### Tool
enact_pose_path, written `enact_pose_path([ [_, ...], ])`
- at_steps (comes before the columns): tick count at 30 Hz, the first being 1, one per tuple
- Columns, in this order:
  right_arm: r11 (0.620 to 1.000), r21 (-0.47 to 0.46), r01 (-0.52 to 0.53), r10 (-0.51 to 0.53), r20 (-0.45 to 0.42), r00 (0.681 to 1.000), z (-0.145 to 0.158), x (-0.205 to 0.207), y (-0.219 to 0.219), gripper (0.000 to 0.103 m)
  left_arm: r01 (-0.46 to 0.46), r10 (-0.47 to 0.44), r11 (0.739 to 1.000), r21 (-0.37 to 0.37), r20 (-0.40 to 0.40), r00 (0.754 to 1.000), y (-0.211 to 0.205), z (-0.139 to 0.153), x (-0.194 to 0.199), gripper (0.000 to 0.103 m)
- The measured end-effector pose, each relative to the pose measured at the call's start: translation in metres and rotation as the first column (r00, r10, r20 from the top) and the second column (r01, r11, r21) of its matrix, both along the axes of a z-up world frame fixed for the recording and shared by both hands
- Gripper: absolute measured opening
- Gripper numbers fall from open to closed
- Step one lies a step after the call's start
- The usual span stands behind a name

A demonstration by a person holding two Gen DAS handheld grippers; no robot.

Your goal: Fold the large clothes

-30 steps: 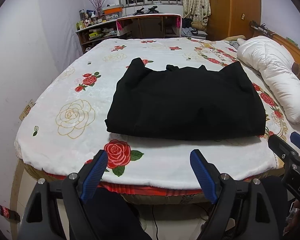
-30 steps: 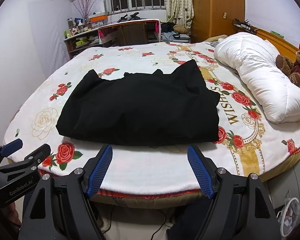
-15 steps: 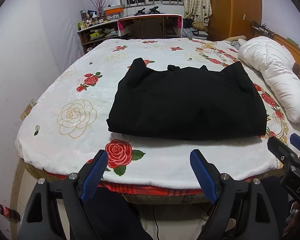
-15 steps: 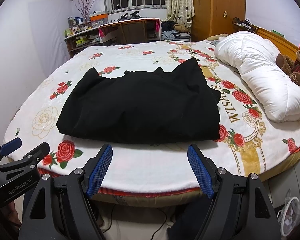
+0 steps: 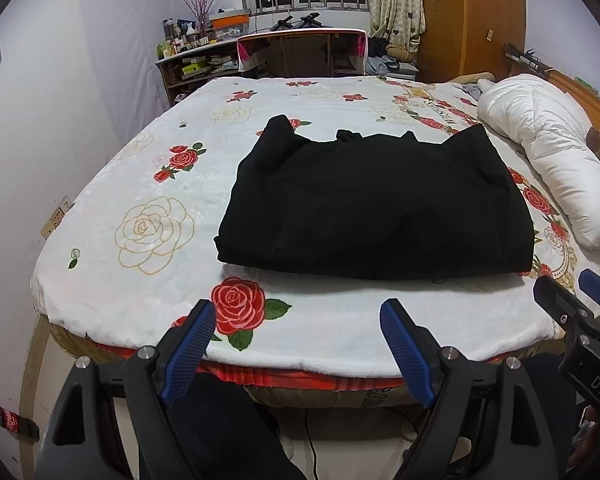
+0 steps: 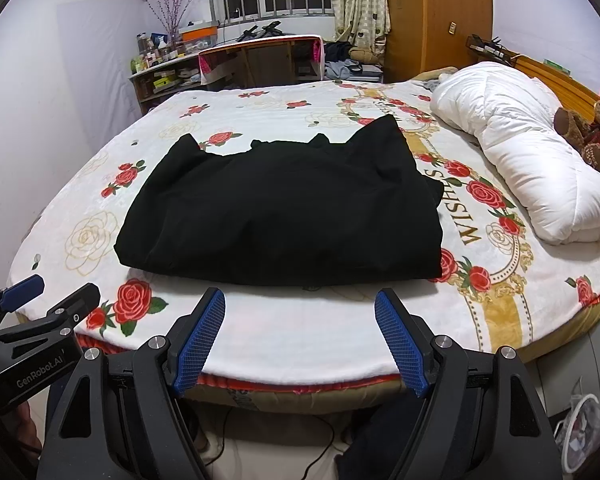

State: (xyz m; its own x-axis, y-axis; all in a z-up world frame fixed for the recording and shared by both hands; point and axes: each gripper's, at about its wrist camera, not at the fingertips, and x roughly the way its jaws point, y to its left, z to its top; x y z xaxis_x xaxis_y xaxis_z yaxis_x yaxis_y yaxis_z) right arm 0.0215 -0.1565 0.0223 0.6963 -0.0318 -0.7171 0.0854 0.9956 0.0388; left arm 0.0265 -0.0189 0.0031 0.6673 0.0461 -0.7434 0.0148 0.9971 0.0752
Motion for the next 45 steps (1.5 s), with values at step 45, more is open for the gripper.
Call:
enact_pose_path([
  [45, 1.000, 0.000, 0.002, -0.002, -0.003, 1.000, 0.0005, 0.0005, 0.0021, 0.077, 0.000, 0.000, 1.000, -0.005, -0.009, 1.000, 0.0003, -0.0009, 0.0000, 0.086],
])
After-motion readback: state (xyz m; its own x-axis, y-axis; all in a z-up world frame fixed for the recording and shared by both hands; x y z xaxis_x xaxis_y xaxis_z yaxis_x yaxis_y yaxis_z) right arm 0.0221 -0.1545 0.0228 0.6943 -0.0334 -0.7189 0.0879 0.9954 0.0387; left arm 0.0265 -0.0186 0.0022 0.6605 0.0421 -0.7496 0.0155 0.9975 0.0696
